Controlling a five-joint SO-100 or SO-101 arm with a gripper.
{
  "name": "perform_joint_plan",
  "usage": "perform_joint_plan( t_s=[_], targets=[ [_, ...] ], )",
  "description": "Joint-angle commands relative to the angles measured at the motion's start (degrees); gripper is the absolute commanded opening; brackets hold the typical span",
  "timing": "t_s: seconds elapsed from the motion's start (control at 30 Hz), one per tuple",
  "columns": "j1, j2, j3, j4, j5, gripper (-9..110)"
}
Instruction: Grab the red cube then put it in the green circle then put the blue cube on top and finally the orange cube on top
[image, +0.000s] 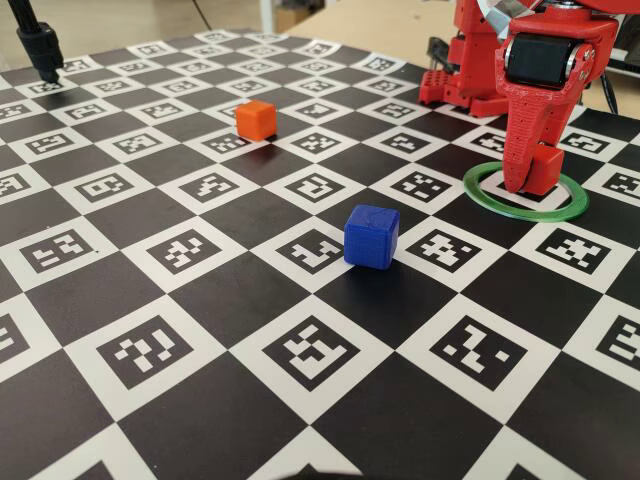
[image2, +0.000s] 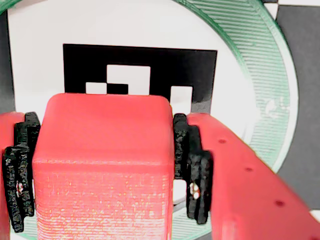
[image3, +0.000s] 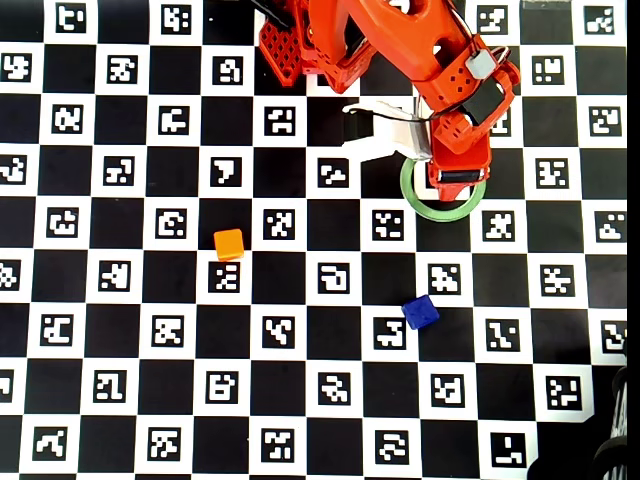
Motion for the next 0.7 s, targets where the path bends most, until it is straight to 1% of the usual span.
perform_joint_plan(
  t_s=[0.0, 0.67],
  targets=[
    [0.53, 0.62, -0.18, -0.18, 0.09, -3],
    [1.23, -1.58, -0.26, -0.79, 0.09, -3]
  ],
)
